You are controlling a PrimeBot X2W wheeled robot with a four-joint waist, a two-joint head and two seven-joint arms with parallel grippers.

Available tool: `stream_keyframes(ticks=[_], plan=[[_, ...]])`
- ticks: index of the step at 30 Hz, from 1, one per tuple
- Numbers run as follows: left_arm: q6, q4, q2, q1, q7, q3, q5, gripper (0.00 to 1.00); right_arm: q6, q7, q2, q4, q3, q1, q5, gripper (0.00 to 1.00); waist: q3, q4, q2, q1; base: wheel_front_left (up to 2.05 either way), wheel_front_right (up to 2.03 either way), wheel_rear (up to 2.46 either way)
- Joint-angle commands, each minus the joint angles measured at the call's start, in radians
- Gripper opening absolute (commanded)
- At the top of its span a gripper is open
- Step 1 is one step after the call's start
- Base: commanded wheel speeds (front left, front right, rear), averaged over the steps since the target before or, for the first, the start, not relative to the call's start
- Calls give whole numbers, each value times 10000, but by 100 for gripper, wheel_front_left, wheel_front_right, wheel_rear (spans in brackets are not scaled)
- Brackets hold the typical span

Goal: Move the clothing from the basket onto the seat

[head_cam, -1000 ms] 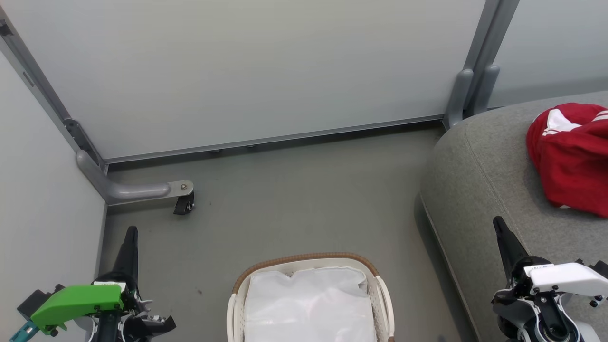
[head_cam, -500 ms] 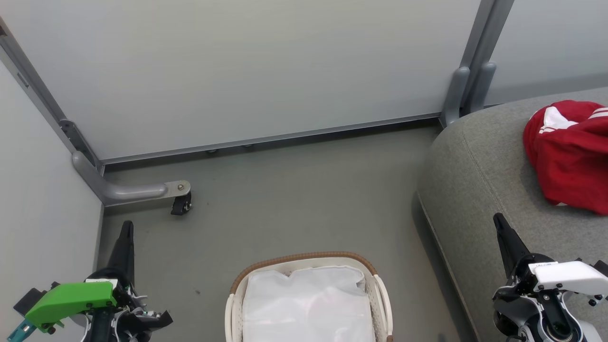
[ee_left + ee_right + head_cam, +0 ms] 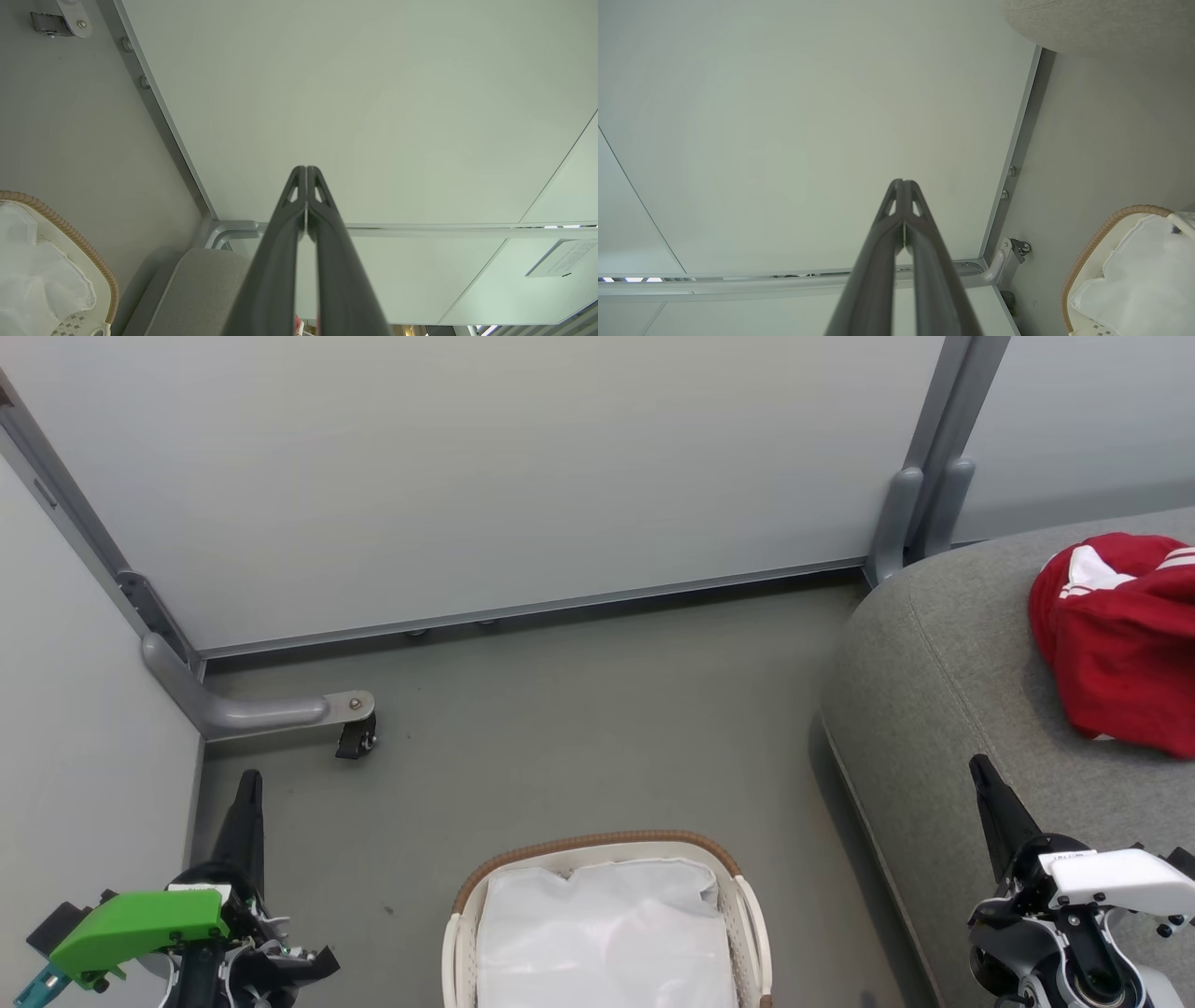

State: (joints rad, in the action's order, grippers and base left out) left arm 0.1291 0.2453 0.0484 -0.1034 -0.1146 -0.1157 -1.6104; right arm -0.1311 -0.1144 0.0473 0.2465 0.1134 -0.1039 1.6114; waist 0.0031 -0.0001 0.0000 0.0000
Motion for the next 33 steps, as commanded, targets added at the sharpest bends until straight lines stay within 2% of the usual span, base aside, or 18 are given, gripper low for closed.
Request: stream_keyframes(ticks=[1,33], plan=[[46,-17,38,-107,-37,-22,-34,0,7,-31,56,-46,19,-91,31,0,0,1,0,0,0,0,0],[46,-19,36,-107,-39,-23,-32,0,7,-30,57,-46,18,-90,31,0,0,1,0,0,0,0,0]])
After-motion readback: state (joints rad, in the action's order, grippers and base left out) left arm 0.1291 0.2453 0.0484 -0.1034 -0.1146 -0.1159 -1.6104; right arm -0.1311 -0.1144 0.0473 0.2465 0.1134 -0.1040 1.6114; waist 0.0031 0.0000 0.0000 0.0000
